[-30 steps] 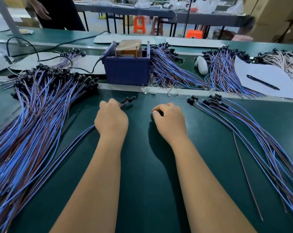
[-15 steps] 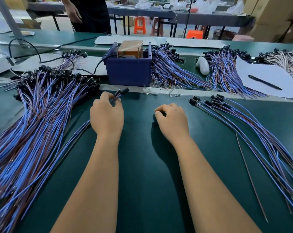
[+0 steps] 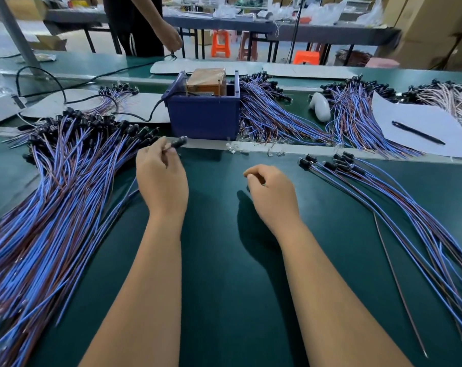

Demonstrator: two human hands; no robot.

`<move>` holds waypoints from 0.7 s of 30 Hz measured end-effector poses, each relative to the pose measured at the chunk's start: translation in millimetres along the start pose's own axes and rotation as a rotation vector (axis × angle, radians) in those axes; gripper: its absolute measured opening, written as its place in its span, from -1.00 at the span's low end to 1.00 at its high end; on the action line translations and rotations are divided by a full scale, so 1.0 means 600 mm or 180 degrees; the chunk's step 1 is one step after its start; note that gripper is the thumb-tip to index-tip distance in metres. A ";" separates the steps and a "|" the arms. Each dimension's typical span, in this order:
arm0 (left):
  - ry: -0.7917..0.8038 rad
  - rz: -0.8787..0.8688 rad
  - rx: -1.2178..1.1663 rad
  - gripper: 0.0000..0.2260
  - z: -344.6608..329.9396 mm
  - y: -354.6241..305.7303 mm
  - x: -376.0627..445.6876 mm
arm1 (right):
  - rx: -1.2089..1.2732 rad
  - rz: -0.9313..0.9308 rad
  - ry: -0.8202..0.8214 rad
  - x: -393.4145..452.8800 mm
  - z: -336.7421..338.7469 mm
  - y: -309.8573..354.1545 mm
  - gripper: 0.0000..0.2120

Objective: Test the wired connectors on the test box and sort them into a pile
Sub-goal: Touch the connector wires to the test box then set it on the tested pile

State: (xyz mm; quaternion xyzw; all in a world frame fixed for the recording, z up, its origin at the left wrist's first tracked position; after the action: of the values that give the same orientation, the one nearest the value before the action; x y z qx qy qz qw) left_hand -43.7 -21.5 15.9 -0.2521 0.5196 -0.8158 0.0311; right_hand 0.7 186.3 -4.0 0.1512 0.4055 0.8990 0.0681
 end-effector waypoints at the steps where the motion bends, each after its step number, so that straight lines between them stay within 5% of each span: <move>1: 0.0082 -0.0097 -0.0350 -0.73 -0.003 -0.009 -0.001 | 0.0322 0.0041 -0.0043 -0.002 0.001 0.005 -0.80; 6: 0.1291 -0.0007 -0.2377 -0.65 -0.049 -0.073 -0.047 | 0.2923 -0.0389 0.0462 -0.008 -0.024 0.022 -0.72; 9: 0.2596 0.0324 -0.3110 -0.71 -0.084 -0.104 -0.085 | 0.4022 -0.0730 0.1199 -0.009 -0.038 0.037 -0.43; 11: 0.3447 0.0530 -0.3166 -0.67 -0.098 -0.115 -0.111 | 0.4422 -0.0928 0.1358 -0.008 -0.034 0.033 -0.34; 15: 0.4711 0.0771 -0.2499 -0.59 -0.111 -0.109 -0.151 | 0.4375 -0.1079 0.1202 -0.012 -0.025 0.014 -0.59; 19: 0.5551 0.0694 -0.1745 -0.54 -0.111 -0.088 -0.168 | 0.4380 -0.0957 0.0550 -0.002 -0.013 -0.002 -0.84; 21: 0.5457 0.0624 -0.1745 -0.55 -0.109 -0.080 -0.158 | 0.4407 -0.0866 0.0523 0.001 -0.008 -0.006 -0.88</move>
State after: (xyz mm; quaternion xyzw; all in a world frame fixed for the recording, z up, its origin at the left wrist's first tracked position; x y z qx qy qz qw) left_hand 20.3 84.6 -0.2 0.4888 0.5597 -0.5651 -0.3584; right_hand -1.5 185.1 -9.5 0.0394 0.9027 0.4268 0.0372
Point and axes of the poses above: each hand's wrist, its own x-axis towards the middle knuckle, its own z-axis out of the back of the hand, y = z × x, the point moved 6 cm from there along x, towards the middle knuckle, and after that the axes turned 5 degrees about y, right-handed, at the moved point
